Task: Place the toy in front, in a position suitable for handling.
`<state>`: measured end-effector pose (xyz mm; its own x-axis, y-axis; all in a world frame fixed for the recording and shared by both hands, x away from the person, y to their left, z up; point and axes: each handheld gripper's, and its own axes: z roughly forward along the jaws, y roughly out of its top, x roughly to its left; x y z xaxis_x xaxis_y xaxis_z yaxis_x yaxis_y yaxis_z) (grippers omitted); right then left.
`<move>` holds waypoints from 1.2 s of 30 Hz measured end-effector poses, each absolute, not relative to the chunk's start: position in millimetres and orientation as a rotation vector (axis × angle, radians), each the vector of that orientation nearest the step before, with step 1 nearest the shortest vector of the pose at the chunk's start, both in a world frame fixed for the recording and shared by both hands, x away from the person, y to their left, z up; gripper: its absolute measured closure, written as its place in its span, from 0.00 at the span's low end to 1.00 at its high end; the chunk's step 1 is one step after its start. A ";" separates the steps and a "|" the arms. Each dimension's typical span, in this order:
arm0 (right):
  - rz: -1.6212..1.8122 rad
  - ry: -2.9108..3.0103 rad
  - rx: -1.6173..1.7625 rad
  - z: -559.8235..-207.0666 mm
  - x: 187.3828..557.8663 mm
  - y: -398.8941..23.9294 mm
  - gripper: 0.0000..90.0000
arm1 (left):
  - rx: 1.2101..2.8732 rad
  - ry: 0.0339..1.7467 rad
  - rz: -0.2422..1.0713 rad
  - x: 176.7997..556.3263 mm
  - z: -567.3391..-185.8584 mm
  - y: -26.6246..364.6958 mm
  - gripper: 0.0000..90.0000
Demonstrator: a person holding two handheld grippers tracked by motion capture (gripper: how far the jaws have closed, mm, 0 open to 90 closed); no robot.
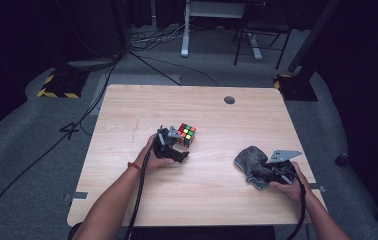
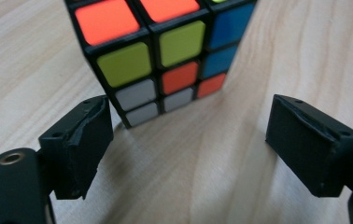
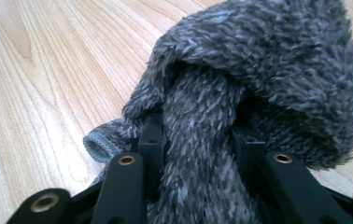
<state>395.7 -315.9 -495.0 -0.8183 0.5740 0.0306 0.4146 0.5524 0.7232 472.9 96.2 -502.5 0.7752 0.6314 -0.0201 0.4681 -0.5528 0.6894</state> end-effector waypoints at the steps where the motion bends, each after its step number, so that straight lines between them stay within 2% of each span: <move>1: 1.119 2.578 0.834 -495.0 395.7 -316.0 0.72 | 2.256 0.825 0.299 473.8 -502.5 95.3 0.17; 16: 1.130 2.580 0.832 -495.5 396.2 -316.6 0.72 | 2.225 0.881 0.312 490.7 -502.5 79.9 0.17; 22: 1.133 2.580 0.828 -495.7 396.4 -316.9 0.71 | 2.150 0.942 0.259 499.2 -501.8 80.1 0.18; 27: 1.136 2.583 0.825 -495.8 396.7 -317.5 0.71 | 2.176 0.930 0.312 499.0 -501.4 75.3 0.25; 29: 1.136 2.582 0.825 -495.8 396.7 -317.5 0.71 | 2.169 0.915 0.305 499.0 -501.3 75.5 0.34; 36: 1.141 2.581 0.820 -496.2 396.7 -318.2 0.71 | 2.206 0.840 0.299 494.2 -501.4 74.1 0.37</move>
<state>396.7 -318.2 -496.2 -0.8255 0.5632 0.0380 0.4071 0.5474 0.7312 494.2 74.1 -501.4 0.7579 0.6510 -0.0427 0.4774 -0.5087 0.7165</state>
